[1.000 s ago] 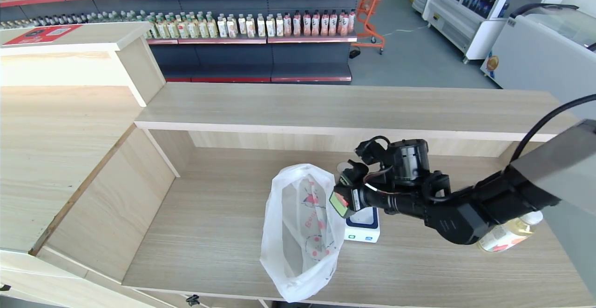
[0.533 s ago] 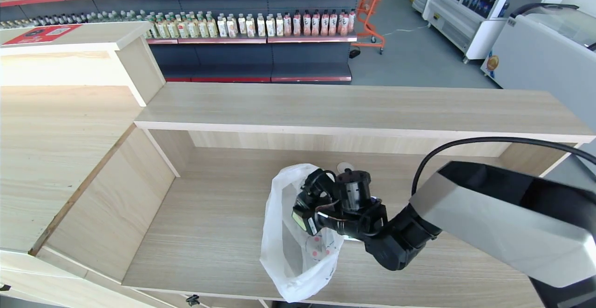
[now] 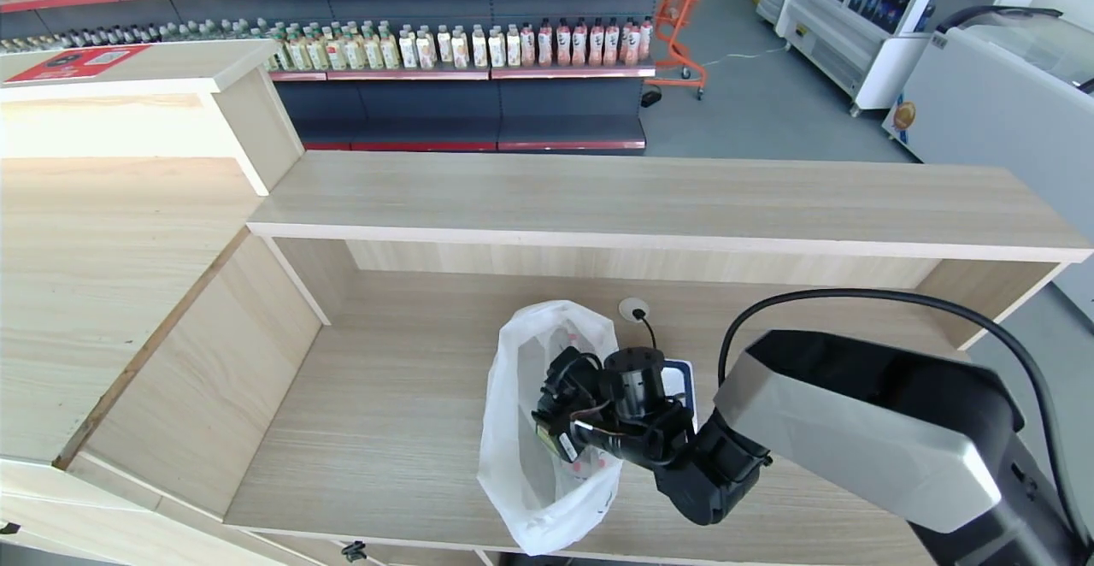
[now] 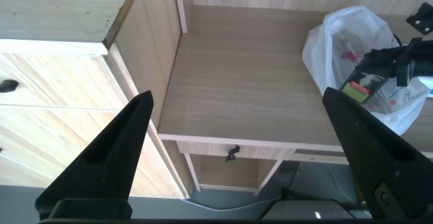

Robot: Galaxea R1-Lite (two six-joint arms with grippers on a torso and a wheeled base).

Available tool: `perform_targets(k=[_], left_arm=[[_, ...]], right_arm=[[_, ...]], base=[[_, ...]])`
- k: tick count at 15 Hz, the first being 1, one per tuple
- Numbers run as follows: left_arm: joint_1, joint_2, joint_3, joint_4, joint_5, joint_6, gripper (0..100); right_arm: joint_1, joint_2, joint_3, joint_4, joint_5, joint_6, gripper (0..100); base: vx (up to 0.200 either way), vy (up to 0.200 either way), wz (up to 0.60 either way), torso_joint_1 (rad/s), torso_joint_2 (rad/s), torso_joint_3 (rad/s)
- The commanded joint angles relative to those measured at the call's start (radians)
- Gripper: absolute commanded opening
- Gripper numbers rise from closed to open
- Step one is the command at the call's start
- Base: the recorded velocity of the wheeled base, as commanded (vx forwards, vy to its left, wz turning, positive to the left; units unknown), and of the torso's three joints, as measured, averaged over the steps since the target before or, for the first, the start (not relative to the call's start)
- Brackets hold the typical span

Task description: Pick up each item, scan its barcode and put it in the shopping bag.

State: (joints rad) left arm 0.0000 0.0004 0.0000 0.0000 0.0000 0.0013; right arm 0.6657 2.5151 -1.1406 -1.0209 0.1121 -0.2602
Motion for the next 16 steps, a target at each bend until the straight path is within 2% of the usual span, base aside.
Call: perform_targets(k=[1,3,5,8,9,10,12,14,16], left_arm=[[0.0,0.0,0.0,0.0,0.0,0.0,100],[0.0,0.0,0.0,0.0,0.0,0.0,100],[0.0,0.0,0.0,0.0,0.0,-0.001,100],[0.0,0.0,0.0,0.0,0.0,0.0,100],[0.0,0.0,0.0,0.0,0.0,-0.001,100],[0.0,0.0,0.0,0.0,0.0,-0.001,100],[0.0,0.0,0.0,0.0,0.0,0.0,100],[0.0,0.0,0.0,0.0,0.0,-0.001,100],[0.0,0.0,0.0,0.0,0.0,0.0,100]], right_arm=[[0.0,0.001,0.013,-0.016,0.001,0.035,100],[0.0,-0.039,0.027,-0.016,0.0,0.116,100],[-0.028,-0.219,0.102,0.047,0.026,0.302,100],[-0.149,-0.547,0.259,0.2,0.095,0.524,100],[-0.239,-0.76,0.292,0.308,0.204,0.72,100],[-0.296,-0.88,0.294,0.455,0.201,0.73,100],[-0.391,-1.112,0.297,0.745,0.196,0.602,100],[-0.448,-1.254,0.323,0.9,0.179,0.51,100],[-0.472,-1.355,0.371,0.975,0.121,0.453,100]], base=[[0.0,0.0,0.0,0.0,0.0,0.0],[0.0,0.0,0.0,0.0,0.0,0.0],[0.0,0.0,0.0,0.0,0.0,0.0],[0.0,0.0,0.0,0.0,0.0,0.0],[0.0,0.0,0.0,0.0,0.0,0.0],[0.0,0.0,0.0,0.0,0.0,0.0],[0.0,0.0,0.0,0.0,0.0,0.0],[0.0,0.0,0.0,0.0,0.0,0.0],[0.0,0.0,0.0,0.0,0.0,0.0]])
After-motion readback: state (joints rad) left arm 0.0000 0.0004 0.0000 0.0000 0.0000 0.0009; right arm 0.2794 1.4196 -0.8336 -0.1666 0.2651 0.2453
